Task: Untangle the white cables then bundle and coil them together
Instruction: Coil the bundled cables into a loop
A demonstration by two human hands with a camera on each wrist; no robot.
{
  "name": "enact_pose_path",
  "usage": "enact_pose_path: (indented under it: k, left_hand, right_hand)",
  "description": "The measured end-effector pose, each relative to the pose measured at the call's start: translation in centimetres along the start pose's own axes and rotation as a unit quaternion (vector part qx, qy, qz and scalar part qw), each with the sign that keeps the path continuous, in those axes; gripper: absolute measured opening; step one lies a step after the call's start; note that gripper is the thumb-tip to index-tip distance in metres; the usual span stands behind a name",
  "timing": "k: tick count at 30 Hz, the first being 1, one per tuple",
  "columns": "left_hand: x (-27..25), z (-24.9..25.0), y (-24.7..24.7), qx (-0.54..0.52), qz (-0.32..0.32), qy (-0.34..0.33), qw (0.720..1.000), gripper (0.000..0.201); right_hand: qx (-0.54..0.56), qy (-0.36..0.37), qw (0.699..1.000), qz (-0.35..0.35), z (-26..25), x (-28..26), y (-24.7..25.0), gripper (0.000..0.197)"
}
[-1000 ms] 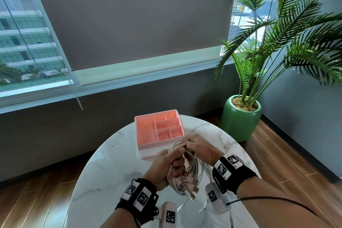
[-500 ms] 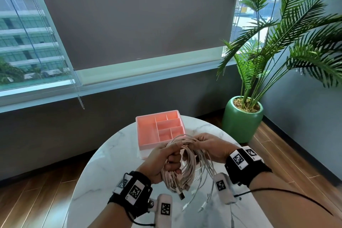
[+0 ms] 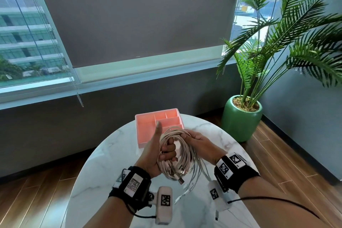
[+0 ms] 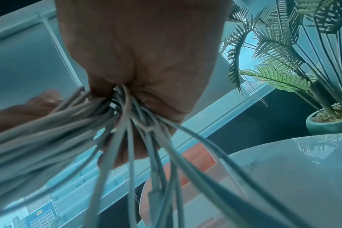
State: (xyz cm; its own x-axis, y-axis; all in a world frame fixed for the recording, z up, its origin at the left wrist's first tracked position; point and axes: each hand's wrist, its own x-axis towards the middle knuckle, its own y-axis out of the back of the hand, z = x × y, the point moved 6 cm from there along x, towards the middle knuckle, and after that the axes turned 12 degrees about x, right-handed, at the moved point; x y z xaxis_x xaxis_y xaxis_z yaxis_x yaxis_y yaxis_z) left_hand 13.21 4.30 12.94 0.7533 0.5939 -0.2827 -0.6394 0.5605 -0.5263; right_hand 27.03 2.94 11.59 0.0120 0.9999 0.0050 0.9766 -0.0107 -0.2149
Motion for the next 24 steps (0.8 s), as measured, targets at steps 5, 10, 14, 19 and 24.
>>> enact_pose_path:
  k: [5, 10, 14, 19, 24]
  left_hand:
    - [-0.1, 0.0, 0.6, 0.003, 0.027, 0.003, 1.0, 0.05]
    - [-0.2, 0.8, 0.4, 0.024, 0.045, -0.012, 0.999, 0.052]
    - [0.1, 1.6, 0.5, 0.002, 0.064, -0.038, 0.997, 0.051]
    - [0.2, 1.4, 1.3, -0.01, 0.093, -0.044, 0.995, 0.048]
    - [0.0, 0.8, 2.7, -0.017, 0.128, -0.056, 0.99, 0.05]
  right_hand:
    - [-0.181, 0.073, 0.98, 0.027, -1.6, -0.2, -0.5, 0.03]
    - [-0.094, 0.052, 0.993, 0.04, -1.4, 0.3, -0.7, 0.053]
    - [0.001, 0.038, 0.995, 0.09, 0.1, -0.1, -1.0, 0.054]
    - [0.114, -0.025, 0.981, 0.155, 3.8, -1.5, -1.3, 0.055]
    - [0.201, -0.071, 0.966, 0.145, 5.9, -2.9, -1.8, 0.031]
